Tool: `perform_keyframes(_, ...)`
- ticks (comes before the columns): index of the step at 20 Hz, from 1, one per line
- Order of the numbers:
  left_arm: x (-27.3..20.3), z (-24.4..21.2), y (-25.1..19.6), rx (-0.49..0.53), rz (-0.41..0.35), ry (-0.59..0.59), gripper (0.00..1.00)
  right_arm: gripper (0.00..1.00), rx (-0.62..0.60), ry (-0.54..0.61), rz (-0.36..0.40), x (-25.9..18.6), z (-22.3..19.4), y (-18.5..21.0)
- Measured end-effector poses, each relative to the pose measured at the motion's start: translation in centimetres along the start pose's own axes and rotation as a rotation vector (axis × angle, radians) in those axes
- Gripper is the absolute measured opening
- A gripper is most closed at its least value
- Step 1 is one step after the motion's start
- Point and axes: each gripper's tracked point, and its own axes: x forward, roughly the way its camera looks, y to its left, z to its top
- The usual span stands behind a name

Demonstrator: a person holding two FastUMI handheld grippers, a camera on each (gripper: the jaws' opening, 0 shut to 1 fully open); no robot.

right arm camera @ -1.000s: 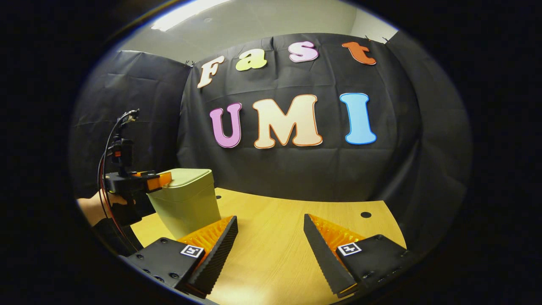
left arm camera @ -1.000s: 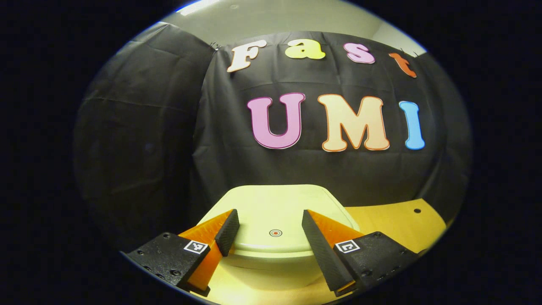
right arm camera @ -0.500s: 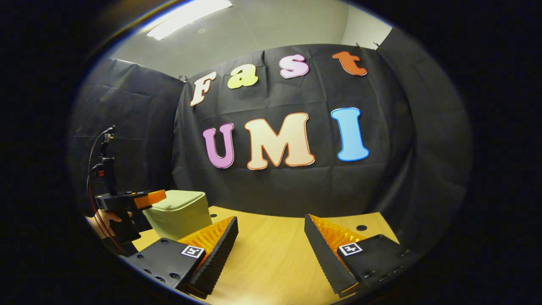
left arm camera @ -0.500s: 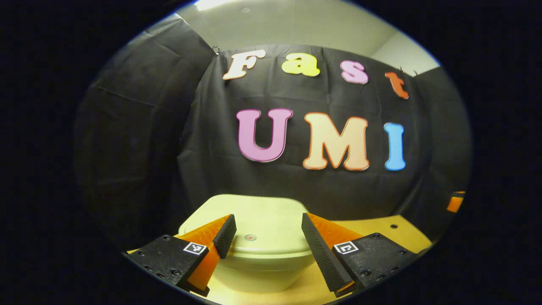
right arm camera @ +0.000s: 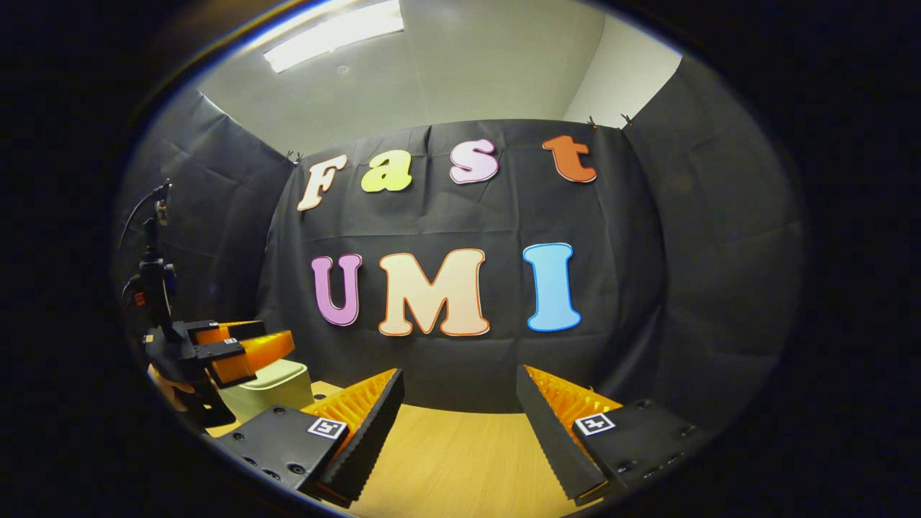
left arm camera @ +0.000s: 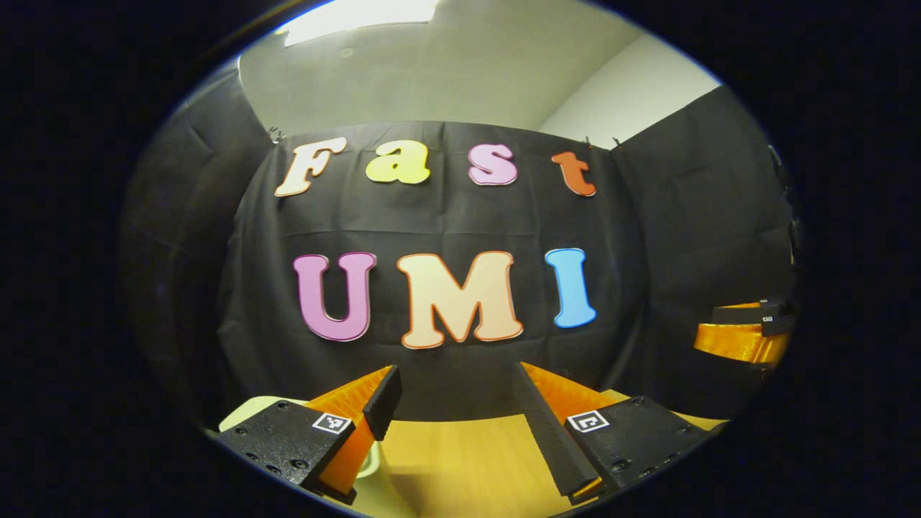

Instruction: Press the lid of the desktop garbage bin to open it, pick up the crumpled paper on the desktop and throw it into the bin, then pick up the pop can on the desktop and drop it into the bin, and finally close the garbage bin lid.

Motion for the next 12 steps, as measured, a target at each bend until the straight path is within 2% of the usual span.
perform_keyframes(5, -0.1, -1.2, -5.7, -0.042, -0.126, 0.047, 0.92, 0.98, -0.031, -0.023, -0.002, -0.6, 0.7, 0.1)
perform_keyframes(12, -1.1, -0.6, -6.2, -0.066, -0.137, 0.042, 0.92, 0.98, -0.023, -0.06, -0.011, -1.0, 1.8, 0.0)
